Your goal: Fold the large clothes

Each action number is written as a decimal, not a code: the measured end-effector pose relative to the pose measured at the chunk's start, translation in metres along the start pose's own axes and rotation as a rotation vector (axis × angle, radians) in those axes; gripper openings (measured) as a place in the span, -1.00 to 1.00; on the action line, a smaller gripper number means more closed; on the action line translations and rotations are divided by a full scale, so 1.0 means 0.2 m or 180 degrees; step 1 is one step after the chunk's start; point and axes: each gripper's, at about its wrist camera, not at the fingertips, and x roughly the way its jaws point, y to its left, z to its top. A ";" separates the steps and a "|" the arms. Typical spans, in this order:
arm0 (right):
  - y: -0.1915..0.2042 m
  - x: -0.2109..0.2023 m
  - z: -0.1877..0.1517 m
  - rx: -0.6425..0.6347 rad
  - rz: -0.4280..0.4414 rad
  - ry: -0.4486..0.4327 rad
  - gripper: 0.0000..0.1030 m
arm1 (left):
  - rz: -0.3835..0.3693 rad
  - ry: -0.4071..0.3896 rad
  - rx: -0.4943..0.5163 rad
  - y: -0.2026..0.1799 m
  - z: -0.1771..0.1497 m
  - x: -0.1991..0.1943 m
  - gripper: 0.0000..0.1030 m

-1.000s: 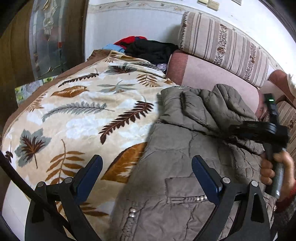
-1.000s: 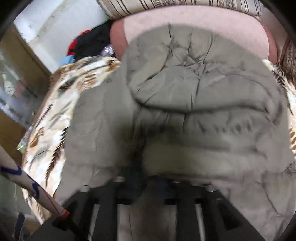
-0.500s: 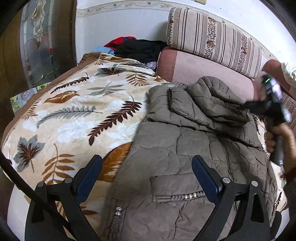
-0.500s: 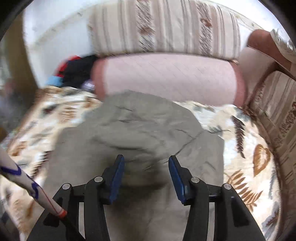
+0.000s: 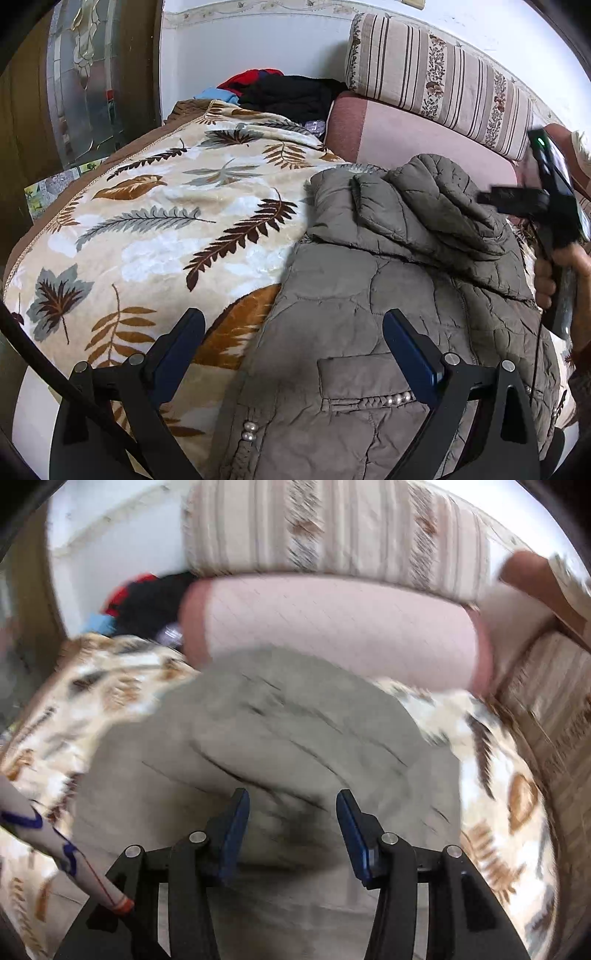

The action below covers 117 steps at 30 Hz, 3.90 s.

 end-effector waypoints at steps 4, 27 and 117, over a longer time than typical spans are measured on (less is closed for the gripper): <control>0.19 0.22 -0.04 -0.0169 0.0204 0.0332 0.04 | 0.0078 0.0031 0.0001 0.02 -0.01 0.01 0.88; -0.79 -0.51 -0.66 0.0601 0.0332 0.0708 0.69 | 0.0054 0.0288 -0.0051 0.22 0.00 0.05 0.88; -0.95 -0.89 -0.62 0.1165 0.1781 0.0024 -0.64 | -0.1626 0.0648 -0.0232 -0.10 0.46 -0.04 -0.68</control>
